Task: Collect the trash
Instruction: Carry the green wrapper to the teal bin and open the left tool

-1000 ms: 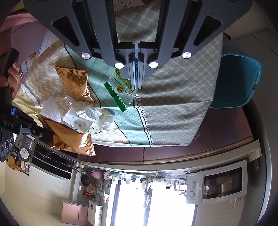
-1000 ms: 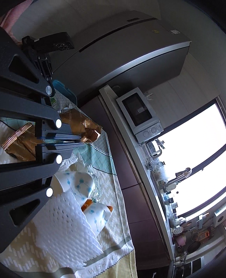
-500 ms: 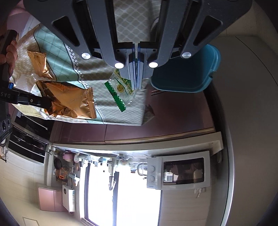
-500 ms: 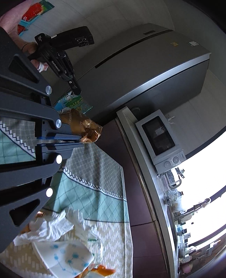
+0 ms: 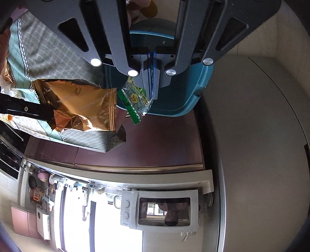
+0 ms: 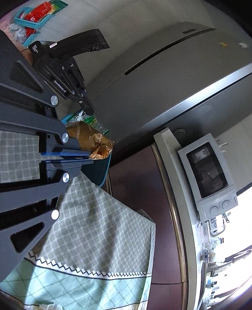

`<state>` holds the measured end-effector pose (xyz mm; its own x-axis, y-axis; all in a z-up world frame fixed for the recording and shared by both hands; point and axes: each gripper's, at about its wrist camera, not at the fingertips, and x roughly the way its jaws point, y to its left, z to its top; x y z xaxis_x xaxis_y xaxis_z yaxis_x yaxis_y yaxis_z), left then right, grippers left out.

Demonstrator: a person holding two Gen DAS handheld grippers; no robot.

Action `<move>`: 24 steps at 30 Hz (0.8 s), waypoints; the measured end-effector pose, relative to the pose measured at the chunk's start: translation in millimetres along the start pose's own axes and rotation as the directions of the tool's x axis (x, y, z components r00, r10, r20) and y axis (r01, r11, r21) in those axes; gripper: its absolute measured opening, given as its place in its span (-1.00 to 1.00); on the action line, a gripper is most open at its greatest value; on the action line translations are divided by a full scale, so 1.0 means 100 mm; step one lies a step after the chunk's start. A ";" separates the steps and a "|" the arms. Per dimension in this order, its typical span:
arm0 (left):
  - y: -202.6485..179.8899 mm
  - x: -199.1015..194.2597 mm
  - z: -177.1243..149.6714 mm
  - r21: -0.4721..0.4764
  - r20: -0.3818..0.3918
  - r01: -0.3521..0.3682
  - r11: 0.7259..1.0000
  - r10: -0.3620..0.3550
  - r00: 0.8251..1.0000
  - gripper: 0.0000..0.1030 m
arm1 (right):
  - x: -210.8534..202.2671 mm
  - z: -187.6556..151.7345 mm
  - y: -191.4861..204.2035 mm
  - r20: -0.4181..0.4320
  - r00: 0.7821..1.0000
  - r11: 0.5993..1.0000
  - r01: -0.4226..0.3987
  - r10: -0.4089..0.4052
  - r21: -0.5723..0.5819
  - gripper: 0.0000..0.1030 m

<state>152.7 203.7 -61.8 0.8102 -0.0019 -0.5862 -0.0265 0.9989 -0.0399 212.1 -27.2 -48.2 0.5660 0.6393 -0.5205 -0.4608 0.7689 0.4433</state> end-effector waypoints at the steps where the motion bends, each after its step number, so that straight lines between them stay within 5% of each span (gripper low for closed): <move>1: 0.03 0.06 0.00 -0.007 -0.008 -0.003 1.000 0.003 1.000 -0.97 | 0.10 0.02 0.03 -0.018 1.000 1.000 0.005 -0.005 -0.003 -0.96; 12: 0.24 0.61 -0.08 -0.046 -0.100 -0.030 0.998 0.025 0.995 -0.85 | 0.80 0.05 0.21 -0.138 0.988 0.997 0.065 -0.070 -0.042 -0.90; 24: 0.24 0.67 -0.14 -0.052 -0.106 -0.036 0.998 0.031 0.994 -0.72 | 0.72 -0.05 0.08 -0.116 0.992 0.999 0.041 -0.041 0.001 -0.66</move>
<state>197.8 226.8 -113.5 0.7420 0.0236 -0.6700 -0.0864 0.9944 -0.0606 245.4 24.8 -85.8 0.5017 0.6041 -0.6192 -0.4366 0.7947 0.4217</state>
